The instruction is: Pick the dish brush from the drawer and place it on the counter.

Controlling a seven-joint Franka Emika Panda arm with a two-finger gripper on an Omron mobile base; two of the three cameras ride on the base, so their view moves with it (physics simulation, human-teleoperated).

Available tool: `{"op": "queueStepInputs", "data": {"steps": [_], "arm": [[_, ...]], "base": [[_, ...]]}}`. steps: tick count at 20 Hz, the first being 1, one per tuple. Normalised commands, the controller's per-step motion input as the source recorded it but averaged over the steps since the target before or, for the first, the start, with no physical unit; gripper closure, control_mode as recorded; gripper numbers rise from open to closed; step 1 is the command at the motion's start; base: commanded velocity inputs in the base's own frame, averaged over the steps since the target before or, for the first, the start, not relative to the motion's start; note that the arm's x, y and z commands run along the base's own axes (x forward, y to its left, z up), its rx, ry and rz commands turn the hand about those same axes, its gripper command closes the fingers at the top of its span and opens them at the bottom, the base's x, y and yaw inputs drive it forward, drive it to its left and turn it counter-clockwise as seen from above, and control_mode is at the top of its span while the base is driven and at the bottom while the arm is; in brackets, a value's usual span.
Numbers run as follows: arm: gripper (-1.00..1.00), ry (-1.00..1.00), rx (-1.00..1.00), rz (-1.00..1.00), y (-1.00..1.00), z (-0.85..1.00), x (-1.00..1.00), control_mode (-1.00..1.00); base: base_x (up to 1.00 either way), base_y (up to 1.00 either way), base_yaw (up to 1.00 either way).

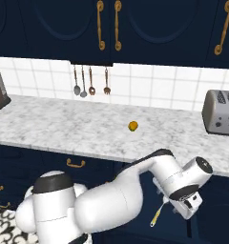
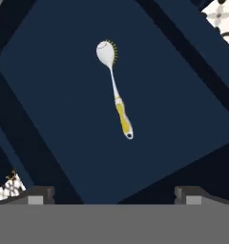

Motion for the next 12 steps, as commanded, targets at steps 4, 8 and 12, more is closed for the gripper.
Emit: {"op": "queueStepInputs", "data": {"steps": [4, 8, 12], "arm": [[-1.00, 0.14, 0.00, 0.18, 0.04, -0.44, 0.05, -1.00], [-1.00, 0.14, -0.01, 0.04, 0.19, -0.71, 0.23, -1.00], [-1.00, 0.02, -0.01, 0.01, 0.21, -0.59, 0.30, -1.00]], "base": [[0.00, 0.00, 0.00], [0.00, 0.00, 0.00], [0.00, 0.00, 0.00]]}}
